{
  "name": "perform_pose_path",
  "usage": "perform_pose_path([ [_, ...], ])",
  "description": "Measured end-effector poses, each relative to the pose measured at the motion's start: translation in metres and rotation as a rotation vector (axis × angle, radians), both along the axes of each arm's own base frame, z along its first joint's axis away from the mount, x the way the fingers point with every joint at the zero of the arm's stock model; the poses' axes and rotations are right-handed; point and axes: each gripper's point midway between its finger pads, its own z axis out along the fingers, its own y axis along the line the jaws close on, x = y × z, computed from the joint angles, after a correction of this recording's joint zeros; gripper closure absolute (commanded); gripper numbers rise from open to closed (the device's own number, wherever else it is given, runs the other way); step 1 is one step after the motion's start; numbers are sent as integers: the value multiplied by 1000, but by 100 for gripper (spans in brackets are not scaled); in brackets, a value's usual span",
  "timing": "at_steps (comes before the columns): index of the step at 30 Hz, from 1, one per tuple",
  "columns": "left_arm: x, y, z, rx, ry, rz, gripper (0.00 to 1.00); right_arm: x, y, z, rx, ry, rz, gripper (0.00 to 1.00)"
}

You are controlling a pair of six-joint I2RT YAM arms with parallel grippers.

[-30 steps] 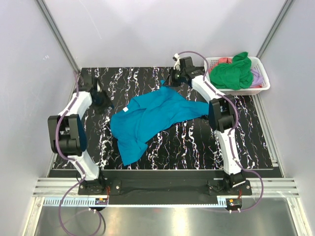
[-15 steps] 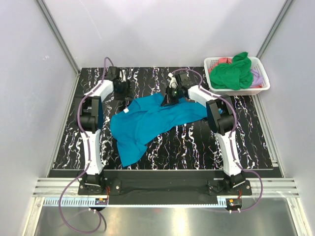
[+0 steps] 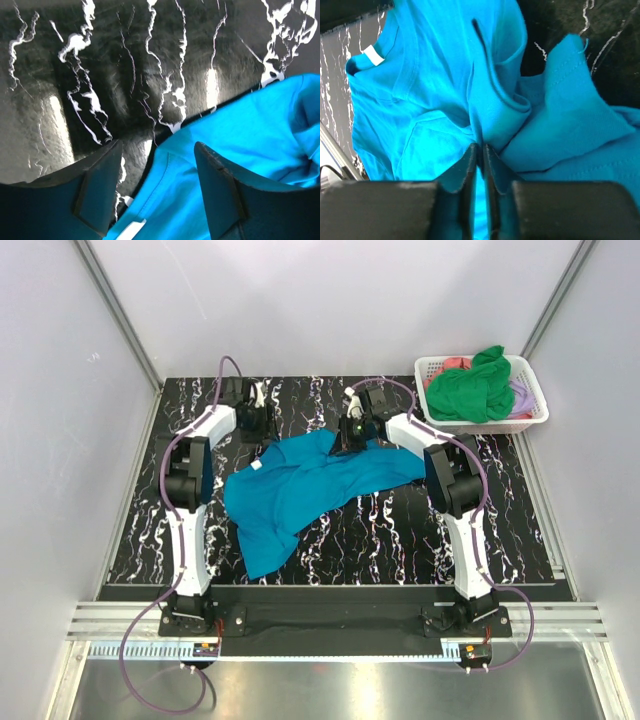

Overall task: Fold and stack the t-shirts
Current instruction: Flatten the tshirt out

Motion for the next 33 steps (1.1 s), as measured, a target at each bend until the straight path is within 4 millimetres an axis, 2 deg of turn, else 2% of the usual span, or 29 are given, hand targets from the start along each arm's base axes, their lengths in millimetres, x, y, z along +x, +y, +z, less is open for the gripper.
perform_pose_path([
  [4, -6, -9, -3, 0, 9, -16, 52, 4, -2, 4, -17, -12, -4, 69],
  [5, -7, -12, -3, 0, 9, -23, 66, 5, -2, 7, -21, -19, -5, 68],
  [7, -10, -17, -5, -2, 19, -28, 79, 10, -1, 13, -22, -40, -1, 67],
  [8, -12, -19, -6, -3, 25, -32, 90, 12, -1, 16, -21, -50, 3, 68],
  [10, -16, -23, -8, -4, 34, -36, 96, 13, 0, 18, -21, -60, 7, 71],
  [11, -16, -24, -8, -6, 35, -38, 100, 13, -1, 17, -23, -61, 6, 77],
  [13, -17, -25, -8, -10, 39, -35, 100, 14, -2, 16, -31, -61, 2, 81],
  [17, -17, -26, -8, -17, 42, -31, 100, 15, -4, 15, -43, -63, -5, 72],
  [25, -17, -26, -8, -17, 45, -28, 100, 8, -14, 9, -90, -79, 5, 65],
  [33, -18, -26, -9, -15, 47, -30, 100, 8, -15, 30, -82, -148, 24, 57],
])
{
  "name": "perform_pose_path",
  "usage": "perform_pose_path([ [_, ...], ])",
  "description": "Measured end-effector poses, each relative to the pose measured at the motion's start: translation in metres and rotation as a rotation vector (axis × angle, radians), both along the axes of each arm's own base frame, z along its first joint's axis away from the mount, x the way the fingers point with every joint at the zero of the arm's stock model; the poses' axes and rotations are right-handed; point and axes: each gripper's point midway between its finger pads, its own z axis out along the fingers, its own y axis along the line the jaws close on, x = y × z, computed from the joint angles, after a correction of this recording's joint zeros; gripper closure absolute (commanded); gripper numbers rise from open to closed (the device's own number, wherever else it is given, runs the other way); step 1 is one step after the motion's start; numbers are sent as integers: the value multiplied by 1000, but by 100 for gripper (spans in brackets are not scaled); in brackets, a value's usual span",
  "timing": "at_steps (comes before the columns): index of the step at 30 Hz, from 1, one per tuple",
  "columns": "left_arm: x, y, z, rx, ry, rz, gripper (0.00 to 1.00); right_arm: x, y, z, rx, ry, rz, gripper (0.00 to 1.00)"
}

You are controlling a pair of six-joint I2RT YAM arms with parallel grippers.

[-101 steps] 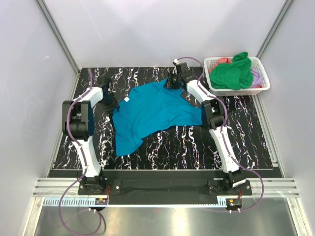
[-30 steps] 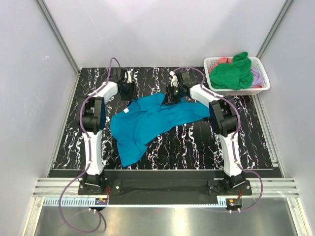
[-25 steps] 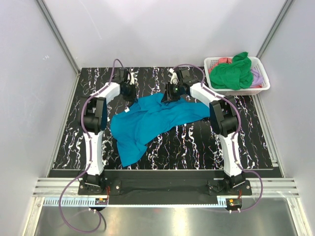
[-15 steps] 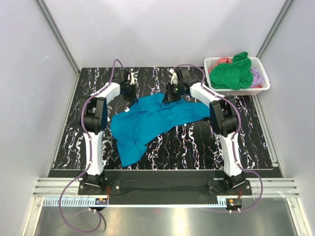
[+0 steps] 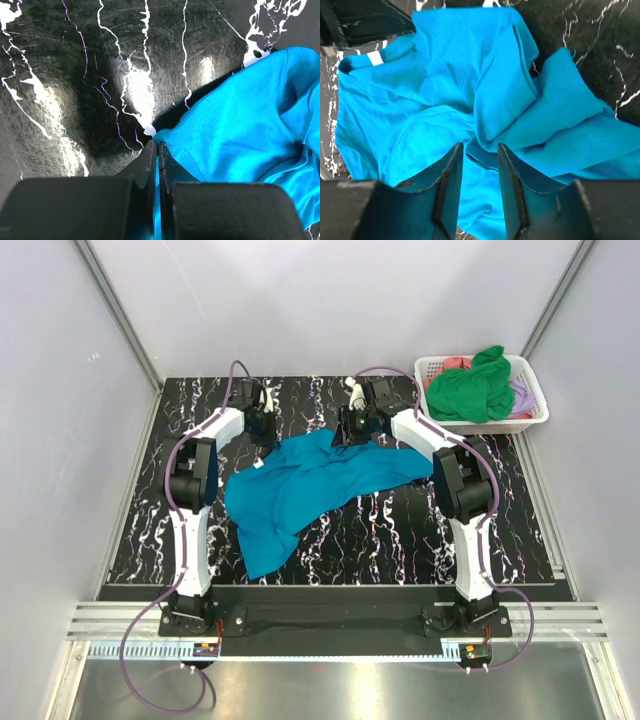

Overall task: Fold and stack the t-shirts
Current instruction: Flatten the tshirt out

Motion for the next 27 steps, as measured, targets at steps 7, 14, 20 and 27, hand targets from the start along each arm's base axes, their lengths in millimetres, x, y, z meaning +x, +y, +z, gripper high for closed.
perform_pose_path([
  [7, 0, 0, 0, 0, 0, -1, 100, 1, 3, 3, -6, -38, 30, 56],
  [14, 0, 0, 0, 0, 0, -1, 100, -3, 10, 2, -20, -63, 71, 57],
  [20, 0, 0, 0, 2, -1, -3, 100, -7, 14, -1, -30, -70, 93, 59],
  [27, 0, 0, 0, 1, -1, -4, 100, -18, 9, -18, -68, -43, 100, 61],
])
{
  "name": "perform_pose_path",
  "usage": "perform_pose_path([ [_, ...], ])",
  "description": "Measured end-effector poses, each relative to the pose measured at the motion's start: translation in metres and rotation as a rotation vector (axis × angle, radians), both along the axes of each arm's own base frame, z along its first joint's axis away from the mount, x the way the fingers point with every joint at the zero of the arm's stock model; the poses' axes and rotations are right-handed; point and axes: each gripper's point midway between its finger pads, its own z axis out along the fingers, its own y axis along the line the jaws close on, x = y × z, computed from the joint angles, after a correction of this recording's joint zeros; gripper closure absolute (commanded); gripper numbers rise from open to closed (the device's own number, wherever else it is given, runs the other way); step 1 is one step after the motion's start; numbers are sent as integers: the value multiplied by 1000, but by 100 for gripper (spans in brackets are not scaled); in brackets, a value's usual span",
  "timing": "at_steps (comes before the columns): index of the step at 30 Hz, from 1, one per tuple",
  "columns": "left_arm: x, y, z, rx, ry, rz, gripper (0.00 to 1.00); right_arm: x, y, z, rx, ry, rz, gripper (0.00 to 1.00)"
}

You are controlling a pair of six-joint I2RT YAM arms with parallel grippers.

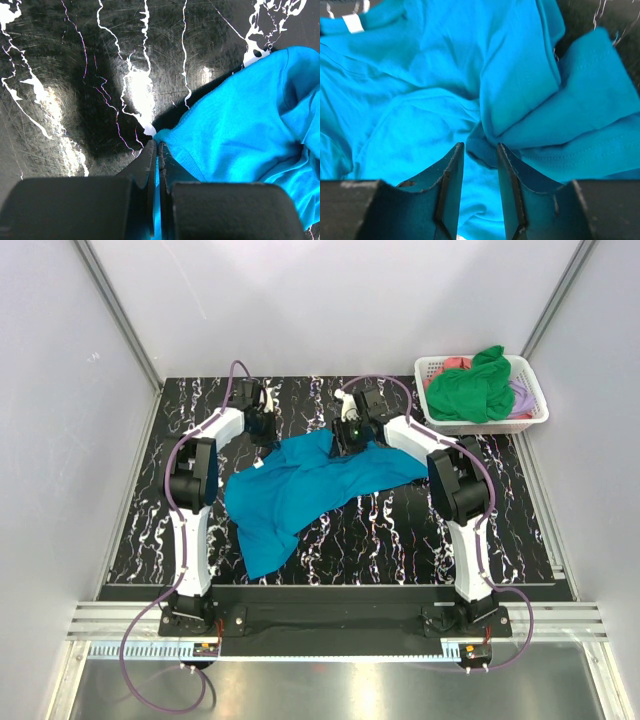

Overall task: Fold and stack the t-shirts
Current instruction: Flatten the tshirt out

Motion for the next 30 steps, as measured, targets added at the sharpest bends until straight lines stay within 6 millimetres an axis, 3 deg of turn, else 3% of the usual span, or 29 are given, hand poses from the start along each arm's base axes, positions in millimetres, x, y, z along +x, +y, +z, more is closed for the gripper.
perform_pose_path([
  [1, 0, 0, 0, 0, 0, 0, 100, -2, -1, -3, -5, 5, 1, 62],
  [6, 0, 0, 0, 0, 0, 1, 100, -6, -6, -12, -36, 8, -2, 100],
  [11, -2, 6, 0, 12, 16, 29, 100, -7, -14, -1, -78, -29, -45, 100],
  [13, -8, 18, 1, 19, 42, 79, 100, -7, -21, 20, -90, -67, -71, 100],
  [16, -25, 54, 3, 29, 101, 194, 100, -21, -36, 63, -90, -119, -113, 100],
  [19, -35, 94, 10, 58, 132, 313, 100, -49, -53, 106, -74, -138, -157, 100],
  [22, -39, 123, 17, 98, 141, 403, 100, -95, -79, 134, -72, -84, -245, 100],
  [25, -48, 129, 20, 131, 150, 433, 100, -150, -107, 144, -84, 33, -350, 100],
  [30, -77, 135, 14, 204, 204, 453, 100, -252, -148, 135, -83, 261, -510, 100],
])
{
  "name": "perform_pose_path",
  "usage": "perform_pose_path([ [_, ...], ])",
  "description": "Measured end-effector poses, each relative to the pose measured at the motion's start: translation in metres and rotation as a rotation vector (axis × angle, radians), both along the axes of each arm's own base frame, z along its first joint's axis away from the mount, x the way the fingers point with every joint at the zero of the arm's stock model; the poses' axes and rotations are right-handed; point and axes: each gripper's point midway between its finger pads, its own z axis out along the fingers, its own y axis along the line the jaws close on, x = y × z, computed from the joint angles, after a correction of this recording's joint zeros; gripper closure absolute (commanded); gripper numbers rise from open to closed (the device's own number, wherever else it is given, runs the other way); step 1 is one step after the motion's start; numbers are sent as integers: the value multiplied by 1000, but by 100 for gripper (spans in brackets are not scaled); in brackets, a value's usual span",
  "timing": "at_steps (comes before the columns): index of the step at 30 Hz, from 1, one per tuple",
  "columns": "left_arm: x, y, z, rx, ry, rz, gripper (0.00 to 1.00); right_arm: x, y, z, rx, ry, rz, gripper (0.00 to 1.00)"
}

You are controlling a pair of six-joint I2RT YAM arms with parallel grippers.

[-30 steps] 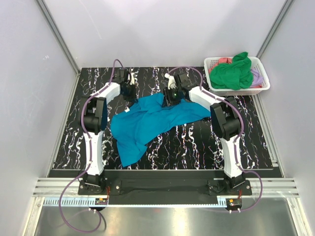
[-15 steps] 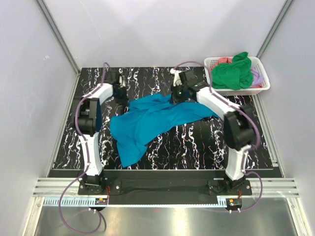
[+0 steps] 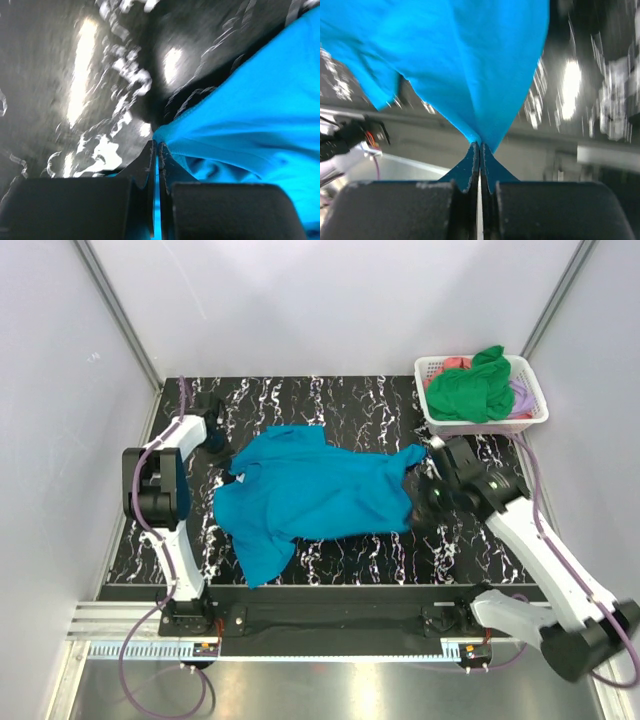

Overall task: Fold and stack the t-shirts
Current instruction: Flatten the tshirt out

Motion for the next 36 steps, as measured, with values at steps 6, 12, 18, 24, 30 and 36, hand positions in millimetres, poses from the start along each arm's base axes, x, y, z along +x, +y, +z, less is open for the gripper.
perform_pose_path([
  [6, -36, 29, -1, 55, 72, 79, 96, -58, -34, -12, -66, 185, -180, 98],
  [12, -22, 42, 23, 59, 16, 122, 38, -20, -29, 38, -45, 64, -278, 51],
  [18, 38, 8, 77, -74, -210, 11, 36, 43, -45, 28, -270, 35, -286, 51],
  [24, 87, -51, 85, -162, -312, -202, 38, 155, -87, -68, -407, 142, -311, 53],
  [30, 104, -86, 35, -165, -223, -306, 37, 233, -103, -126, -464, 120, -257, 54],
  [36, 110, -83, 20, -157, -194, -296, 38, 269, -86, -137, -415, 43, -216, 61],
])
